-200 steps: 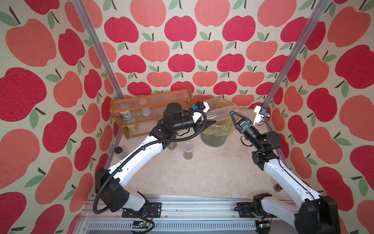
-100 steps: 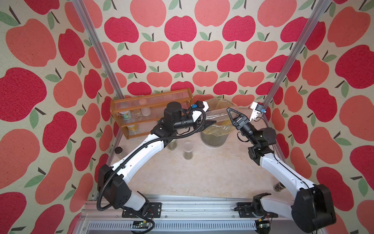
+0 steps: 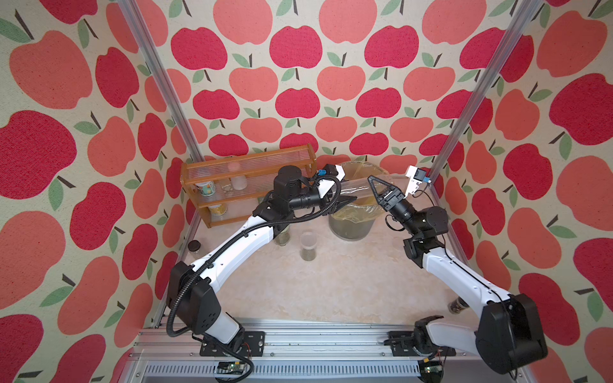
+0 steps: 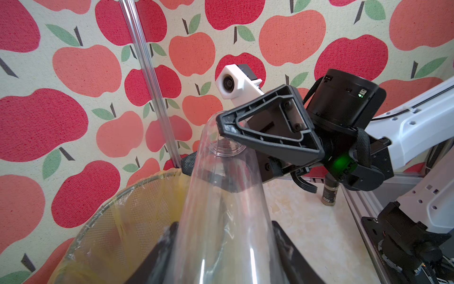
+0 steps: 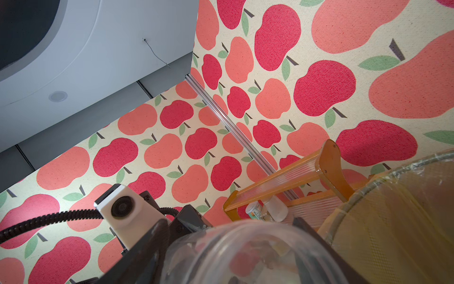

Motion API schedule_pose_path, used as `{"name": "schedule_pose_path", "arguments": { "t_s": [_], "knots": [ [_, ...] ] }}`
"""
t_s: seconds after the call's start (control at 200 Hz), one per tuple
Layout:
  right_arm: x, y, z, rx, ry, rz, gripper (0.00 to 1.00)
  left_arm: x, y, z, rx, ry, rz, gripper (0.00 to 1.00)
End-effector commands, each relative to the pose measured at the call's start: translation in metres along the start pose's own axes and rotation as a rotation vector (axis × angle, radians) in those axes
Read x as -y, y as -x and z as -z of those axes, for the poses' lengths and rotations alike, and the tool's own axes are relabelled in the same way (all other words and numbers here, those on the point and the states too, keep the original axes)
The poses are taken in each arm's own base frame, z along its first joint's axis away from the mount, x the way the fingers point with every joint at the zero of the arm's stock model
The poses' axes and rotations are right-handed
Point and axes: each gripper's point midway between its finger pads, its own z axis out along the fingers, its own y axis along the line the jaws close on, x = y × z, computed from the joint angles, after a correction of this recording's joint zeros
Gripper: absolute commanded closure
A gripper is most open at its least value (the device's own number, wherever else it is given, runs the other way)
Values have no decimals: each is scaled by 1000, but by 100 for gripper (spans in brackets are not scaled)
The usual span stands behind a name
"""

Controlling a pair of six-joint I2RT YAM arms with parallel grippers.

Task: Empty moldy mung beans from jars
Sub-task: Place the jar at the center of the board.

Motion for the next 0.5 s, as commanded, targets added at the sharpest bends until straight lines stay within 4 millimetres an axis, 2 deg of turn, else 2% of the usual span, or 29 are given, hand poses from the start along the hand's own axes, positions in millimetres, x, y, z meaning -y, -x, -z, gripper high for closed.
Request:
{"name": "schedule_pose_path", "arguments": {
  "t_s": [0.0, 0.145, 0.32, 0.495],
  "knots": [
    [-14, 4, -3, 7, 49, 13, 27, -4, 20, 0, 61, -10, -24, 65],
    [-15, 5, -5, 11, 66, 16, 44, -6, 17, -1, 58, -9, -23, 64],
    [-20, 5, -8, 3, 95, 14, 51, -9, 12, -2, 52, -3, -17, 62],
    [-18, 4, -9, 0, 102, -7, 53, -17, 6, -3, 41, 27, -18, 53]
  ]
}}
